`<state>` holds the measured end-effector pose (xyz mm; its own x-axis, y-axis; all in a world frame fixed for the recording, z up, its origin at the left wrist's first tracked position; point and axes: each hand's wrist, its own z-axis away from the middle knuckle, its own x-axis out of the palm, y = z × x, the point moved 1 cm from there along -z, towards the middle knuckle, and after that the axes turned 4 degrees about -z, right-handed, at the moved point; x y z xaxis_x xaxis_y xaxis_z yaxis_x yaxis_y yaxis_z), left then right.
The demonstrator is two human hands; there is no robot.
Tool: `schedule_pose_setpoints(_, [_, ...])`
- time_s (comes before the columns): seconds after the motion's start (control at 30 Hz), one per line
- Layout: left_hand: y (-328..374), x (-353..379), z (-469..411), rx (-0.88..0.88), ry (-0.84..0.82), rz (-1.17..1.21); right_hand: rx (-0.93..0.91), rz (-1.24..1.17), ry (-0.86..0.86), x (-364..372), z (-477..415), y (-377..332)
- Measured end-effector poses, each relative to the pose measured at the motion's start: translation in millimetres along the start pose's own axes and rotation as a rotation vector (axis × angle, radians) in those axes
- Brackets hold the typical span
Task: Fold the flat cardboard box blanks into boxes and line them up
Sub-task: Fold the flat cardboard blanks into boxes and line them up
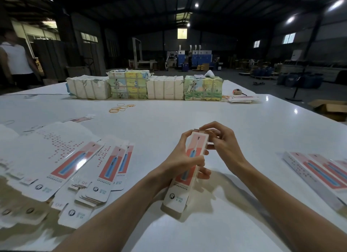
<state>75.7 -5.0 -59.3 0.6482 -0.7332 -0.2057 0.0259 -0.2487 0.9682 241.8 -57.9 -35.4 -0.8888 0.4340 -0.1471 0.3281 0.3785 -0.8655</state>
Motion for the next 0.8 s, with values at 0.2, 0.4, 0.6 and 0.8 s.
schedule_pose_setpoints(0.2, [-0.7, -0.9, -3.0, 0.003, 0.011, -0.016, 0.12, -0.24, -0.044, -3.3, -5.2, -2.4])
schedule_pose_setpoints(0.4, [-2.7, -2.8, -1.9, 0.038, 0.004, -0.046, 0.25, -0.36, 0.004, -3.5, -6.6, -2.1])
schedule_pose_setpoints(0.6, [-5.1, -3.3, -3.2, 0.06, 0.024, -0.074, 0.369, -0.433, 0.002, -8.0, -7.8, -2.5])
schedule_pose_setpoints(0.8, [-5.7, -2.4, -4.5, 0.091, 0.03, -0.106, 0.345, -0.395, -0.041, -9.7, -8.3, -5.2])
